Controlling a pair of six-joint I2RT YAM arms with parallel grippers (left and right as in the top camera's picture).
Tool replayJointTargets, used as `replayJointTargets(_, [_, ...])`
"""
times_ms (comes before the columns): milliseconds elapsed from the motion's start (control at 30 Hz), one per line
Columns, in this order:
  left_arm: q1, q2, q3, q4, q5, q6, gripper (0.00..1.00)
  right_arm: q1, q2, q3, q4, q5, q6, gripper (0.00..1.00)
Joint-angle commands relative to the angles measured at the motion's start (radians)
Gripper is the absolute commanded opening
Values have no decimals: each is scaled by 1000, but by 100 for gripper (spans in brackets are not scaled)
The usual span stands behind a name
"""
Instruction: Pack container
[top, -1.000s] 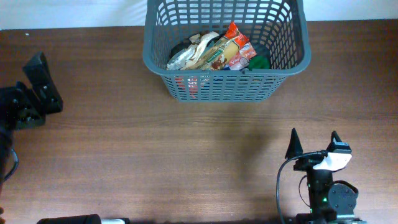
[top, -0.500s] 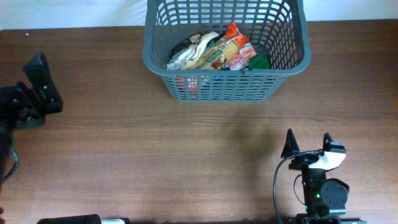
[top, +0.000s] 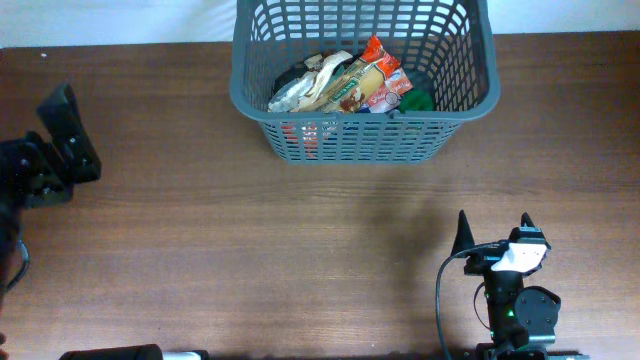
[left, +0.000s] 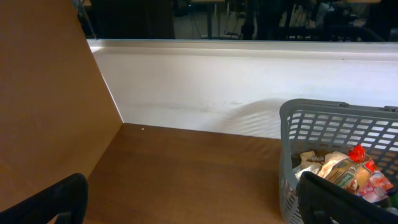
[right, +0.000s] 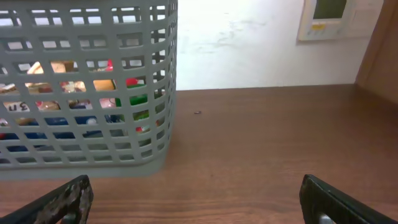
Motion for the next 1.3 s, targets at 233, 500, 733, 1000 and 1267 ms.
replayJointTargets(233, [7, 2, 2, 0, 7, 8, 99, 9, -12, -5, -11, -9, -34, 99])
replayJointTargets(500, [7, 2, 2, 0, 7, 8, 99, 9, -12, -5, -11, -9, -34, 99])
replayJointTargets(733, [7, 2, 2, 0, 7, 8, 99, 9, -12, -5, -11, -9, -34, 99])
replayJointTargets(1000, [7, 1, 2, 2, 7, 8, 99, 9, -12, -5, -11, -9, -34, 99])
replayJointTargets(1267, [7, -71, -51, 77, 95, 9, 99, 9, -12, -5, -11, -9, -34, 99])
